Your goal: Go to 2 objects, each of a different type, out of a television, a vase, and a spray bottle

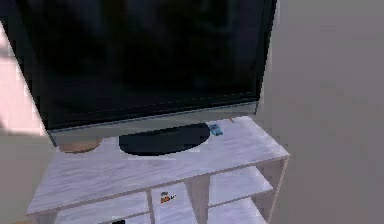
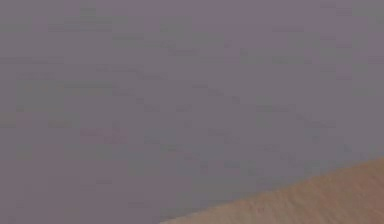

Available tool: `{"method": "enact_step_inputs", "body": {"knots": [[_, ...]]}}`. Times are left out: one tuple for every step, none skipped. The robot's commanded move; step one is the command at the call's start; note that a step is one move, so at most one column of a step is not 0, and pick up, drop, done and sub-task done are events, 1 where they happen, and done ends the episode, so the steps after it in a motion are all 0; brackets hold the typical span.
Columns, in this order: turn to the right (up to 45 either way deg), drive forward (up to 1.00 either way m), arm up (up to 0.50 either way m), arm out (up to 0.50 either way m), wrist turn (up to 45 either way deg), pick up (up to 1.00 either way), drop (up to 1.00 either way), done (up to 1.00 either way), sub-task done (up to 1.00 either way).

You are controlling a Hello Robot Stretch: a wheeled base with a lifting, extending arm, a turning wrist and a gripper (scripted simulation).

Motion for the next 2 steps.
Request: {"method": "enact_step_inputs", "body": {"knots": [[18.0,0.00,0.00,0.00,0.0,0.00,0.00,0.00,0.00],[0.0,0.15,0.00,0.00,0.0,0.00,0.00,0.00,0.00]]}}
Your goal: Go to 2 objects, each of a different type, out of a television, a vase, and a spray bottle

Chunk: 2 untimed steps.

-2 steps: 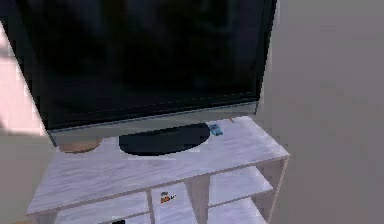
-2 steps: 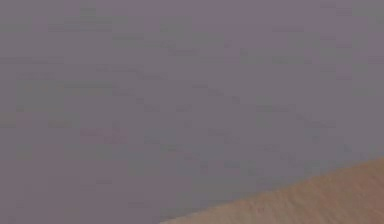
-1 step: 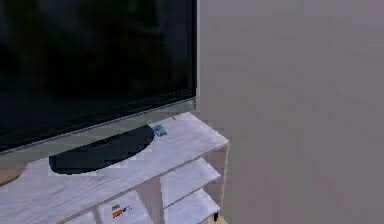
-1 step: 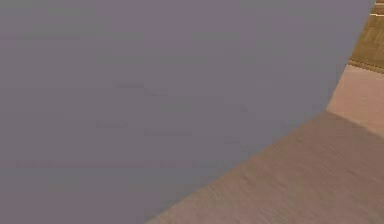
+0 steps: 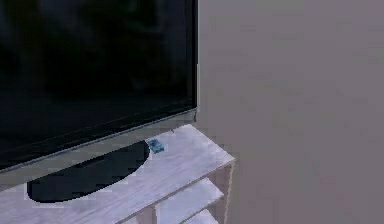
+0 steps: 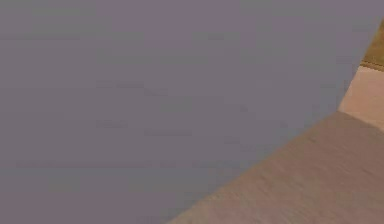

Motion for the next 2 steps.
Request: {"method": "enact_step_inputs", "body": {"knots": [[-30.0,0.00,0.00,0.00,0.0,0.00,0.00,0.00,0.00],[0.0,0.00,0.00,0.00,0.0,0.00,0.00,1.00,0.00]]}}
